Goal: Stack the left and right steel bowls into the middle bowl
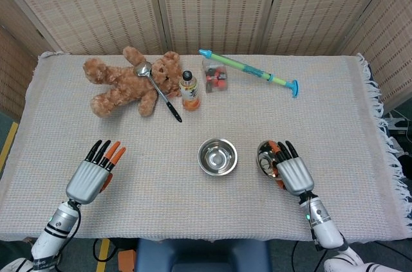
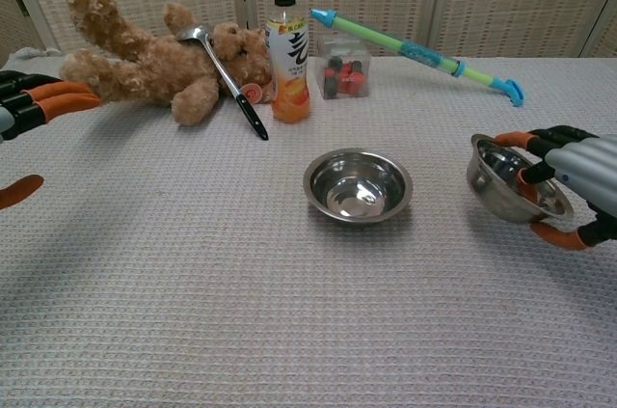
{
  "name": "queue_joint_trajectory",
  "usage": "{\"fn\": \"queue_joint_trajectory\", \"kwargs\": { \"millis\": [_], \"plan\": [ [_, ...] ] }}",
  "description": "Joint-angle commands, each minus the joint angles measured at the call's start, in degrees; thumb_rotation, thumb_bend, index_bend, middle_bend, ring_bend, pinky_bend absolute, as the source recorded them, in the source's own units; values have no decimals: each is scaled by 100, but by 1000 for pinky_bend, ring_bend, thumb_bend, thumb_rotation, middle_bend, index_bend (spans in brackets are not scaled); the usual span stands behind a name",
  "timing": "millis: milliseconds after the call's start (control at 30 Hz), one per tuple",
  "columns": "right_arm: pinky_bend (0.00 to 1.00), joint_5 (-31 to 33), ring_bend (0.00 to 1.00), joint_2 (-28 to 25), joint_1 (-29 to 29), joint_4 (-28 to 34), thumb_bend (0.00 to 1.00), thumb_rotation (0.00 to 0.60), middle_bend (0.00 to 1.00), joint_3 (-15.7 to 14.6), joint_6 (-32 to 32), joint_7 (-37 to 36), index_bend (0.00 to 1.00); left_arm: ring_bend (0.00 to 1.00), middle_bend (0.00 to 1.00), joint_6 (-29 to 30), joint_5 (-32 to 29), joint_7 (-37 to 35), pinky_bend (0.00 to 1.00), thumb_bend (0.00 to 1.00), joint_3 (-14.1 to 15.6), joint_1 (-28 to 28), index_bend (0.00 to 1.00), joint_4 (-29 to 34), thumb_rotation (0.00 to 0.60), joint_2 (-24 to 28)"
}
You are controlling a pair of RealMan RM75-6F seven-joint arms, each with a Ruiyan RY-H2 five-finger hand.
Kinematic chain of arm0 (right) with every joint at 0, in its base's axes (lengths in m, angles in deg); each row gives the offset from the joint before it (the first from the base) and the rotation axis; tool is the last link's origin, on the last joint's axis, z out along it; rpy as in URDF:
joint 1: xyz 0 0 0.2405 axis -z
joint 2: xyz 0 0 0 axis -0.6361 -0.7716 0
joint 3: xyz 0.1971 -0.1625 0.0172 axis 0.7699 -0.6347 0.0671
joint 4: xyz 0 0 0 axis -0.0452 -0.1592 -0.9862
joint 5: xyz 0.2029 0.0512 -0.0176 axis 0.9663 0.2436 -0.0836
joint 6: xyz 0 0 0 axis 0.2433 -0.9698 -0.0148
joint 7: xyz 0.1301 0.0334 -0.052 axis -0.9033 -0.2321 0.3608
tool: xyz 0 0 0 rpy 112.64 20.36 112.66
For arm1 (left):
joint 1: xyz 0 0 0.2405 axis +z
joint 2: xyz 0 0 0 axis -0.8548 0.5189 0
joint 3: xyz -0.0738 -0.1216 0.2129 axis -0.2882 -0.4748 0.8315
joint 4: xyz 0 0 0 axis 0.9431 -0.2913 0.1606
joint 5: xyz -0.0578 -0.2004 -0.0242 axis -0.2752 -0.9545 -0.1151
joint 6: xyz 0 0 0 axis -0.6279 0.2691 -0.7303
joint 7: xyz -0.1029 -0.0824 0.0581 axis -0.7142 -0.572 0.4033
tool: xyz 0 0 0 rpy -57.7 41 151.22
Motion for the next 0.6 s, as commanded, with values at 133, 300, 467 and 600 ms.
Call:
{"fn": "queue_joint_trajectory", "kwargs": {
  "millis": [133, 300, 467, 600],
  "plan": [
    [0, -685, 0, -269, -8, 660, 398, 600, 57, -36, -713, 81, 746, 0, 0, -10, 54, -76, 78, 431, -48, 28, 0, 10, 600, 30],
    [0, -648, 0, -143, -470, 1067, 398, 600, 57, 246, -292, 582, 723, 0, 0, -19, 56, -194, 78, 430, -97, 57, 0, -19, 600, 70],
    [0, -151, 0, 391, -1058, 933, 398, 600, 57, 584, 464, 1116, 669, 0, 0, 22, 17, -277, 78, 433, -167, 117, 0, -9, 600, 191],
    [0, 280, 0, 828, -1396, 515, 396, 600, 56, 762, 854, 1334, 523, 0, 0, 60, 0, -343, 78, 436, -203, 169, 0, 15, 600, 298]
  ]
}}
